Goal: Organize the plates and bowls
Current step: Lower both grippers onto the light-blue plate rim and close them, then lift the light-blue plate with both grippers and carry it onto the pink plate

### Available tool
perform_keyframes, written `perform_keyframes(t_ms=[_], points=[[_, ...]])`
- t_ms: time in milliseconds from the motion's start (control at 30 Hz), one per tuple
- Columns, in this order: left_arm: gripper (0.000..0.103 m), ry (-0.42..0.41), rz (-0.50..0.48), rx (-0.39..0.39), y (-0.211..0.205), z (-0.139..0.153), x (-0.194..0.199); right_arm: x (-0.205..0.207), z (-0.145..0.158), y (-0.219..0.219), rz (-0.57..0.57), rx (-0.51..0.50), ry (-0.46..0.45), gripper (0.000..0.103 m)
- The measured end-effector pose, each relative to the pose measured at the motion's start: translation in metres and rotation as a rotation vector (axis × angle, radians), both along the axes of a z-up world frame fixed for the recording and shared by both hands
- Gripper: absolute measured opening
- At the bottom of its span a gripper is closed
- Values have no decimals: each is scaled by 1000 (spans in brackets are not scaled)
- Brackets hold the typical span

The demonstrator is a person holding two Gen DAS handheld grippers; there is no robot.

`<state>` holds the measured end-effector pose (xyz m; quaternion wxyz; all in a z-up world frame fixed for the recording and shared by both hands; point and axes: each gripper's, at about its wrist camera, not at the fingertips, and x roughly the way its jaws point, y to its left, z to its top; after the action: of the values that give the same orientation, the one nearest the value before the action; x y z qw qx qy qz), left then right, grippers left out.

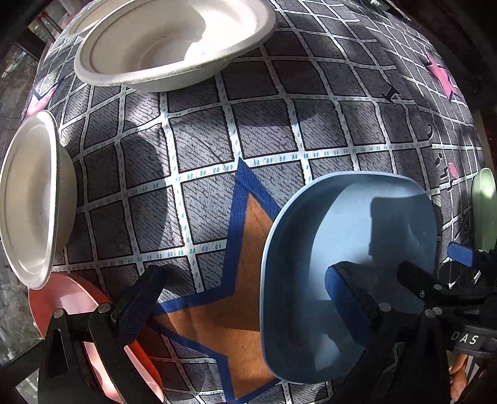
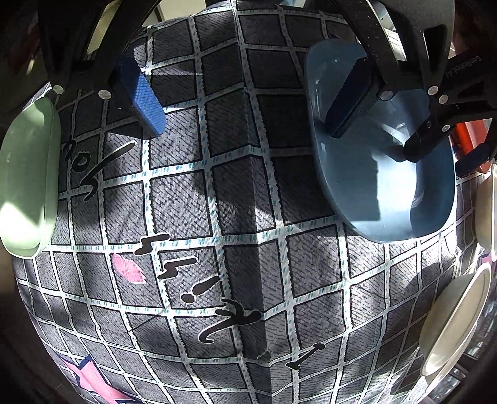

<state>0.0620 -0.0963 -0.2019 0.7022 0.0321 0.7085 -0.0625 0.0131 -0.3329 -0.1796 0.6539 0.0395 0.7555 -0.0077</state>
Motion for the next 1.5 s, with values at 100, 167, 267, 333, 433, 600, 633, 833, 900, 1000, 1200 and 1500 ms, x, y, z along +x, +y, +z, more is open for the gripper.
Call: perform_keyframes(t_ms=[100,167,267,333,433,600,633,833,900,1000,1200,1500], points=[[103,-16,27,-6,1,-2,-5,-5,5,11,-5,-6,-23,103],[103,-38,60,-7,1,-3,-6,-9,6,14,-4,-11,-29,103],[103,-9,82,-7,4,-2,-5,-5,4,10,-6,-12,3,103],[103,19,85,-4,5,-2,-2,-2,-2,4,-30,-7,31,103],[94,31,63,-12,5,15,7,-1,2,2,-27,-7,32,91],[69,12,1,-19,-11,27,8,-4,13,31,63,0,20,56],[64,12,-13,-18,-13,29,8,-4,15,35,74,-5,19,52],[44,15,-36,-41,-14,34,8,-7,21,58,119,49,38,34],[42,26,-26,-47,-9,35,4,-8,21,66,128,69,45,34],[41,35,0,-48,6,35,-4,-10,21,82,156,68,50,34],[41,46,14,-36,22,37,-10,-20,20,111,173,76,52,34],[41,60,1,-17,35,32,-33,-43,14,145,144,111,73,34]])
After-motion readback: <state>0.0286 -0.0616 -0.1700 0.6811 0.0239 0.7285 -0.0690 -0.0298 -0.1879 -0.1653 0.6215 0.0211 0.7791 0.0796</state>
